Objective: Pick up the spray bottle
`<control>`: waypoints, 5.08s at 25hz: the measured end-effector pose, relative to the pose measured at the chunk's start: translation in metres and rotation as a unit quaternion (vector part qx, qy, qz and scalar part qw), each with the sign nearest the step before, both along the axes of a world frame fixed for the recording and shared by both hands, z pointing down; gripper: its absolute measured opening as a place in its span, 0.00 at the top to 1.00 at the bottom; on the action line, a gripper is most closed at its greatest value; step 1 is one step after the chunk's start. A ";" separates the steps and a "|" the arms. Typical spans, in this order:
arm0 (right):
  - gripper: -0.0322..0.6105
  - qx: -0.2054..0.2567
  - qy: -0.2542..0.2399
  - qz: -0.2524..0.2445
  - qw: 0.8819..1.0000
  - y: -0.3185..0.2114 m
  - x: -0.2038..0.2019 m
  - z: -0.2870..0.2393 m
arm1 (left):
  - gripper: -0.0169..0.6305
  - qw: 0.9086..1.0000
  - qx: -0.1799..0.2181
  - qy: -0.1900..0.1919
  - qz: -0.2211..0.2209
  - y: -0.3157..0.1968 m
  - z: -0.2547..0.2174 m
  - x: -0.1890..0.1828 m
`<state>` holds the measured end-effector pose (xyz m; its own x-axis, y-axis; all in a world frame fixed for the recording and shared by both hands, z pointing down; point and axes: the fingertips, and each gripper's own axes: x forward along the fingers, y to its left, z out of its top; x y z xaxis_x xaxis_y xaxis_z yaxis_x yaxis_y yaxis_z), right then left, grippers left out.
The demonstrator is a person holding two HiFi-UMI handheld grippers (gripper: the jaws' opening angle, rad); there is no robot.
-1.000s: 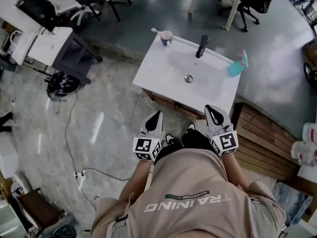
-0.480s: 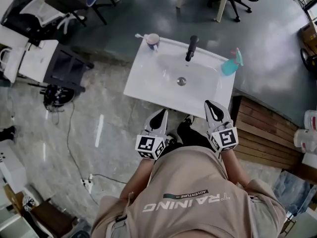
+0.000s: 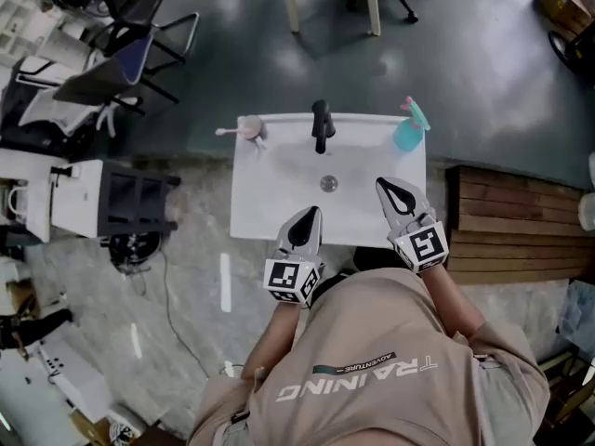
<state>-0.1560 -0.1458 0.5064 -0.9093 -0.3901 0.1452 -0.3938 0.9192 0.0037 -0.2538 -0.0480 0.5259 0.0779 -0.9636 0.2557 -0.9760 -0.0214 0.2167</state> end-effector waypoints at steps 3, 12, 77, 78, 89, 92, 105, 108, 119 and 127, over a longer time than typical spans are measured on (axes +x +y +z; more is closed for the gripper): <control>0.95 -0.019 0.001 0.026 0.999 -0.024 0.021 0.010 | 0.95 0.999 0.014 -0.009 0.029 -0.036 -0.005 0.015; 0.95 -0.033 -0.009 0.105 0.994 -0.062 0.062 0.016 | 0.95 0.994 0.020 -0.036 0.105 -0.085 -0.014 0.051; 0.95 -0.105 0.020 0.213 0.971 -0.137 0.197 0.047 | 0.68 0.965 -0.051 -0.082 0.242 -0.308 0.072 0.150; 0.95 -0.107 0.021 0.214 0.971 -0.136 0.197 0.049 | 0.68 0.966 -0.047 -0.082 0.241 -0.309 0.072 0.150; 0.95 -0.115 0.029 0.221 0.968 -0.125 0.200 0.058 | 0.73 0.969 -0.015 -0.096 0.226 -0.312 0.063 0.145; 0.95 -0.113 0.027 0.220 0.969 -0.125 0.198 0.055 | 0.74 0.970 -0.008 -0.097 0.222 -0.309 0.058 0.141; 0.95 -0.100 0.031 0.187 0.977 -0.111 0.168 0.043 | 0.75 0.976 0.013 -0.083 0.203 -0.265 0.023 0.114; 0.95 -0.094 0.032 0.179 0.979 -0.109 0.156 0.040 | 0.75 0.977 0.019 -0.082 0.196 -0.248 0.015 0.104; 0.95 -0.072 0.024 0.146 0.986 -0.093 0.099 0.017 | 0.75 0.980 0.044 -0.070 0.182 -0.185 -0.035 0.066; 0.95 -0.051 0.024 0.121 0.991 -0.076 0.067 0.012 | 0.75 0.984 0.071 -0.064 0.149 -0.147 -0.052 0.029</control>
<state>-0.0894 -0.2221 0.5180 -0.7817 -0.5769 0.2367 -0.6044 0.7944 -0.0601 -0.2243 -0.1952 0.4741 0.3387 -0.9295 0.1459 -0.9408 -0.3325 0.0657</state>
